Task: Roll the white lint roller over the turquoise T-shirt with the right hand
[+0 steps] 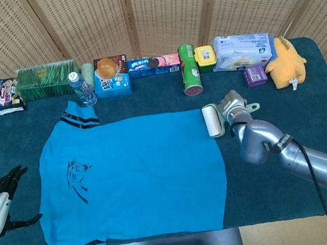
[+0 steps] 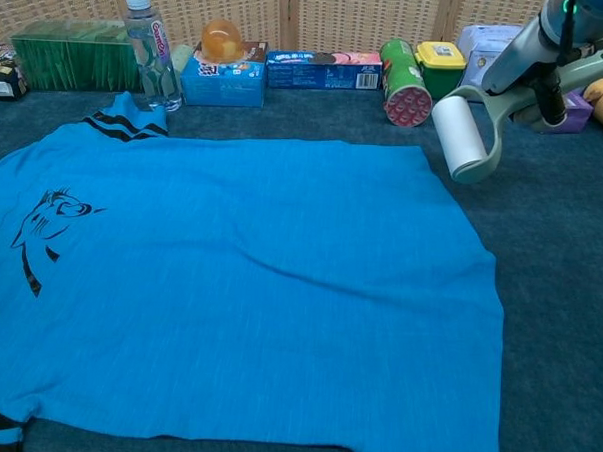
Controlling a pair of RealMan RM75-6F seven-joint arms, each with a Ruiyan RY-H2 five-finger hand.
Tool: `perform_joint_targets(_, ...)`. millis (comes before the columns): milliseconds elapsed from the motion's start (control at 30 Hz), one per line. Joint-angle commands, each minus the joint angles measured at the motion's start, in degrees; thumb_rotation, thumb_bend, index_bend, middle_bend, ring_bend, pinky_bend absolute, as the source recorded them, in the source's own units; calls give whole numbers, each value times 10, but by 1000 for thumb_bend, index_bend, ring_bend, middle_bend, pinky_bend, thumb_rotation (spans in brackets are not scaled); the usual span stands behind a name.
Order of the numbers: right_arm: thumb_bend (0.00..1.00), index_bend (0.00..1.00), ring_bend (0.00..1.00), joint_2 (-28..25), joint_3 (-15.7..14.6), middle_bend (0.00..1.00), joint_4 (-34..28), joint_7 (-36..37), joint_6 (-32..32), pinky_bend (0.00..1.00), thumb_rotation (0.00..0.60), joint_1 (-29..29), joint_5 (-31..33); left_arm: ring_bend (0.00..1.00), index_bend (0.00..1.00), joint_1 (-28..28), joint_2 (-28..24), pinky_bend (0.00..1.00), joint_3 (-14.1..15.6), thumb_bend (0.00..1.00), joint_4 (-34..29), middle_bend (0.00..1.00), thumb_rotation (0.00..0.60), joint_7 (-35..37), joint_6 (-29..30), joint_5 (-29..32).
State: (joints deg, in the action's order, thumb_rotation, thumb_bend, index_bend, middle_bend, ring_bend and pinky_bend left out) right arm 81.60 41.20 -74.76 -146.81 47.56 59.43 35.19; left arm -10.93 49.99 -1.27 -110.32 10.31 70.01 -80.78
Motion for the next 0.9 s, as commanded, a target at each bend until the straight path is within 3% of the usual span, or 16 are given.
perform_joint_targets(33,894,650,681,-50,-60,628,-1,58,-121,835,600,-44,-21,0,0,-1,-2,18,0,90,-2,0,600,0,0,0)
perform_joint_targets(67,847,592,629,-56,-73,573,2,72,-137,780,600,-47,-25,0,0,-1,-3,18,0,90,-2,0,600,0,0,0)
perform_joint_targets(167,622,304,351,-74,-114,302,4,117,-167,516,600,-43,-37,0,0,-2,-4,18,0,91,-4,0,600,0,-1,0)
perform_joint_targets(233,409,116,136,-84,-137,125,4,141,-182,316,600,-39,-46,0,0,-3,-5,18,0,90,-4,0,600,0,-1,-1)
perform_joint_targets(333,162,28,8,-100,-174,14,7,192,-212,180,600,-32,-76,0,0,-5,-5,18,0,90,-5,0,600,0,-3,-2)
perform_joint_targets(433,14,5,0,-117,-207,0,13,263,-249,160,600,-32,-126,0,0,-7,-4,18,0,90,-5,0,600,0,-5,-4)
perform_joint_targets(700,0,0,0,-143,-275,0,10,468,-307,137,600,-24,-264,0,0,-7,-6,18,1,90,-7,0,600,2,-2,-7)
perform_joint_targets(900,0,0,0,-166,-280,0,-7,594,-315,129,600,-29,-344,0,0,-5,-9,18,0,89,-9,0,600,4,7,-10)
